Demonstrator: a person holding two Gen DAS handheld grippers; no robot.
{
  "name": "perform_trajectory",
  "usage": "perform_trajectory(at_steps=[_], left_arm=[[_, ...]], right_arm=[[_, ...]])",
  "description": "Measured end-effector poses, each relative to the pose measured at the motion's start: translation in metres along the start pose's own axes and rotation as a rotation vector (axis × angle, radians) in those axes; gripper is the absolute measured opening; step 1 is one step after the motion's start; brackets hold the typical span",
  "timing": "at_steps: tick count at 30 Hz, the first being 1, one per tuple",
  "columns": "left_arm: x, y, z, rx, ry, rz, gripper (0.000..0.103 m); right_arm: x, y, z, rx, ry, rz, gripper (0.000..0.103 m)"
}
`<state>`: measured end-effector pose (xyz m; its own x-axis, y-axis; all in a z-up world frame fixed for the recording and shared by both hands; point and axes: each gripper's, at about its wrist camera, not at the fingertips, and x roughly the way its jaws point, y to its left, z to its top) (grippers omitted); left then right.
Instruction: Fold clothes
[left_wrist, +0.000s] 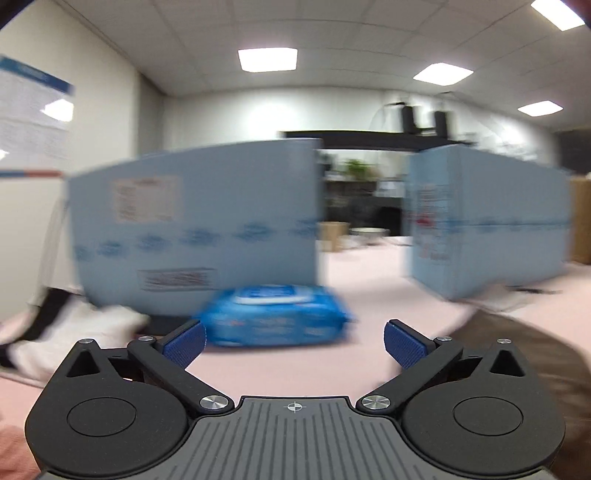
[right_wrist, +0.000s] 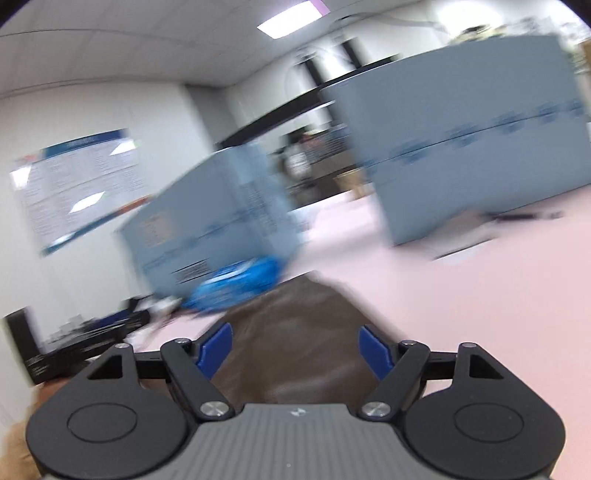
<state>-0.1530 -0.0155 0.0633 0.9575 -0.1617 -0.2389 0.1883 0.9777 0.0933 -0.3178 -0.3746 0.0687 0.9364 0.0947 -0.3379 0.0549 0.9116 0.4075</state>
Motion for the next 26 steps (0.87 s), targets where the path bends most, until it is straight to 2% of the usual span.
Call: perform_trajectory(at_steps=[4,7,10,12,16,20,23,26], left_arm=[[0.031,0.027,-0.001,-0.103,0.077,0.1,0.103],[0.053,0.039,-0.004,-0.128,0.135,0.169,0.103],[0.07,0.049,-0.014,-0.135,0.189,0.205,0.103],[0.077,0.055,-0.02,-0.145,0.225,0.223,0.103],[0.087,0.058,-0.029,-0.103,0.282,0.355,0.103],[0.09,0.059,-0.029,-0.072,0.262,0.424,0.103],[0.094,0.064,-0.028,-0.091,0.255,0.404,0.103],[0.1,0.069,-0.031,-0.105,0.309,0.375,0.103]], right_arm=[[0.008,-0.03,0.008,0.032,-0.037,-0.159,0.08],[0.019,-0.052,0.011,0.046,-0.058,-0.257,0.08],[0.029,-0.069,0.012,0.044,-0.066,-0.33,0.08],[0.036,-0.078,0.012,0.05,-0.063,-0.362,0.08],[0.047,-0.092,0.013,0.069,-0.062,-0.393,0.08],[0.058,-0.098,0.015,0.077,-0.052,-0.407,0.08],[0.065,-0.102,0.017,0.083,-0.051,-0.415,0.08],[0.069,-0.106,0.018,0.111,-0.043,-0.414,0.081]])
